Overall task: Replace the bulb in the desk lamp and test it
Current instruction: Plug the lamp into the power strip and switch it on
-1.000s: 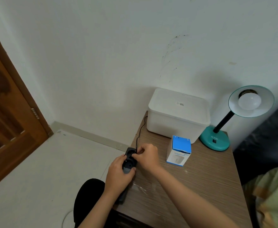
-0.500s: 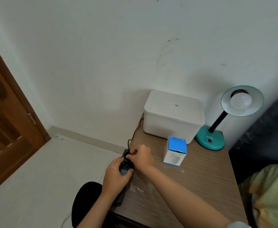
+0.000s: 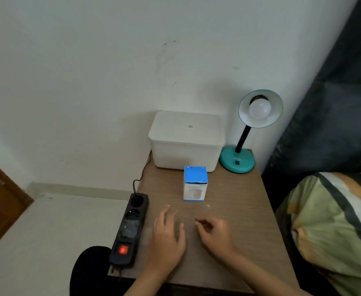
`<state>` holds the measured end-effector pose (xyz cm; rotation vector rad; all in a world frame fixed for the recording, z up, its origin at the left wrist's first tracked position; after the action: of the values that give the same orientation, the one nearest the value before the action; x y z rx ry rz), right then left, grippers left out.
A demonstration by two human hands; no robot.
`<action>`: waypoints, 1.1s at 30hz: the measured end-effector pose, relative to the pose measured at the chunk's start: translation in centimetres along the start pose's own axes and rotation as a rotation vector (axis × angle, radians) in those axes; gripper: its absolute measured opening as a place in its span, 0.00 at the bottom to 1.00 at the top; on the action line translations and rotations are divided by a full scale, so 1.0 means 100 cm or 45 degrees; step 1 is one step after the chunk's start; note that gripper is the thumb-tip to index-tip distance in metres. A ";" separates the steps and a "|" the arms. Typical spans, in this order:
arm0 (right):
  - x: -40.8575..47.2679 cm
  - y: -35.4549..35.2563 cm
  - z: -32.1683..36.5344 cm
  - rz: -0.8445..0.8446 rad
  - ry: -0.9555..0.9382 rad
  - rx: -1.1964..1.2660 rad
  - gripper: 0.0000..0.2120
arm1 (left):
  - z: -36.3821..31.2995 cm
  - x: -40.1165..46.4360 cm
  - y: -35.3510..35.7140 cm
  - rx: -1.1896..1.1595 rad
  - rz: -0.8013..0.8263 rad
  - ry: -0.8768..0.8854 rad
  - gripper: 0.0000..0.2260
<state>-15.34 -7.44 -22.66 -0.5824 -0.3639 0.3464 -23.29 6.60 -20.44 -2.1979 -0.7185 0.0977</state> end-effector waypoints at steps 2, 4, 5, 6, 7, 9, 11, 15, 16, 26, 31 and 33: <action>-0.002 -0.027 -0.019 -0.112 0.034 -0.094 0.04 | -0.020 -0.003 0.025 -0.052 0.119 0.086 0.18; 0.004 -0.053 -0.034 -0.182 0.061 -0.155 0.04 | -0.042 0.000 0.052 -0.049 0.262 0.176 0.18; 0.009 -0.065 -0.040 -0.189 0.075 -0.180 0.05 | -0.052 0.004 0.064 -0.045 0.343 0.208 0.19; 0.016 -0.075 -0.045 -0.190 0.088 -0.204 0.06 | -0.063 0.011 0.077 -0.032 0.414 0.236 0.19; 0.023 -0.083 -0.049 -0.197 0.098 -0.226 0.08 | -0.073 0.018 0.088 -0.006 0.464 0.263 0.18; 0.042 -0.100 -0.059 -0.230 0.123 -0.264 0.12 | -0.093 0.037 0.111 0.087 0.509 0.313 0.17; 0.061 -0.110 -0.062 -0.248 0.151 -0.278 0.15 | -0.103 0.056 0.128 0.191 0.525 0.318 0.17; 0.102 -0.126 -0.075 -0.235 0.116 -0.305 0.21 | -0.114 0.093 0.162 0.347 0.577 0.271 0.28; 0.111 -0.127 -0.078 -0.210 0.098 -0.320 0.22 | -0.114 0.100 0.167 0.390 0.573 0.273 0.30; 0.163 -0.108 -0.125 -0.164 0.030 -0.337 0.20 | -0.104 0.113 0.187 0.450 0.528 0.272 0.31; 0.162 -0.101 -0.136 -0.293 0.015 -0.294 0.16 | -0.103 0.113 0.189 0.483 0.500 0.267 0.31; 0.161 -0.100 -0.137 -0.301 0.002 -0.275 0.15 | -0.103 0.114 0.190 0.510 0.486 0.263 0.32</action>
<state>6.78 -14.99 -23.71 -0.7422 -0.4670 0.0789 -1.94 -4.20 -25.39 -1.8948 -0.1402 0.1880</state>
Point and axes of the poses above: each hand's wrist, its own x-axis towards the middle knuckle, its own y-axis out of the palm, z = x × y, the point moved 3 cm from there along x, towards the middle knuckle, and after that the axes turned 11 degrees about -y, right-handed, at the moved point
